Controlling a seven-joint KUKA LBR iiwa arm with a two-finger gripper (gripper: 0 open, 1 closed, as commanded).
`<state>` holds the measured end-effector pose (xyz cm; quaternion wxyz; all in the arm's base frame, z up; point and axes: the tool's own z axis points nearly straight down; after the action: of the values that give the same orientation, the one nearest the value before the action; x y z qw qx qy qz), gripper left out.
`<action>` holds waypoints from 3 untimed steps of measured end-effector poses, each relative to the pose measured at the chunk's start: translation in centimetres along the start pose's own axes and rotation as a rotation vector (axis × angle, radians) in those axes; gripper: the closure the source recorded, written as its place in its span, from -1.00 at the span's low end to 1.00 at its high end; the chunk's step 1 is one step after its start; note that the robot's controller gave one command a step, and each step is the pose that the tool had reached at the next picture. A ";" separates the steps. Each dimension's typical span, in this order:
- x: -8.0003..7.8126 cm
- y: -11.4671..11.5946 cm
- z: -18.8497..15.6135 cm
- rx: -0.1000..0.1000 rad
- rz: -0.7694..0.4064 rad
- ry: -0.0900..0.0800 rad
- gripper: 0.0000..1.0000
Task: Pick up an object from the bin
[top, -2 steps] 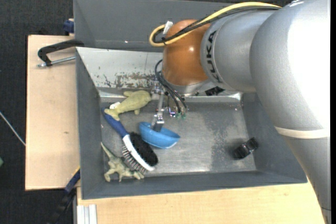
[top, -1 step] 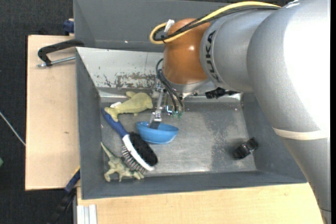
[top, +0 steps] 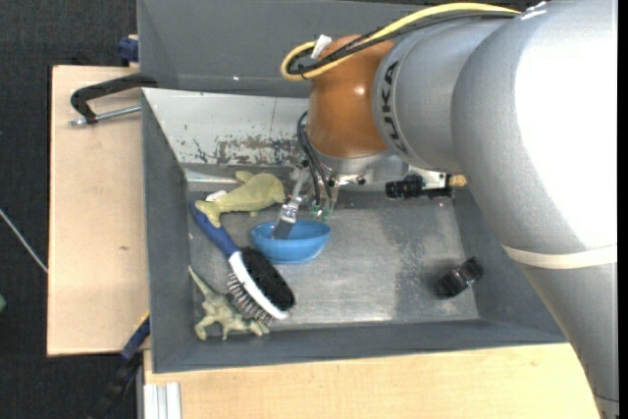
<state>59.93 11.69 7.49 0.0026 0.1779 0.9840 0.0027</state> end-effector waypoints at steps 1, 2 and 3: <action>-0.3 -0.1 -0.2 -0.002 0.001 -0.011 1.00; 0.2 0.0 0.1 0.002 -0.002 0.005 -1.00; 1.1 4.1 -0.4 0.001 0.123 -0.003 -1.00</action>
Offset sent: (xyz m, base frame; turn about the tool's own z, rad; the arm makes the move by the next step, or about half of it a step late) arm 0.0000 0.0000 0.0000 0.0000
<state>60.33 15.89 7.93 0.0036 0.2382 0.9712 0.0020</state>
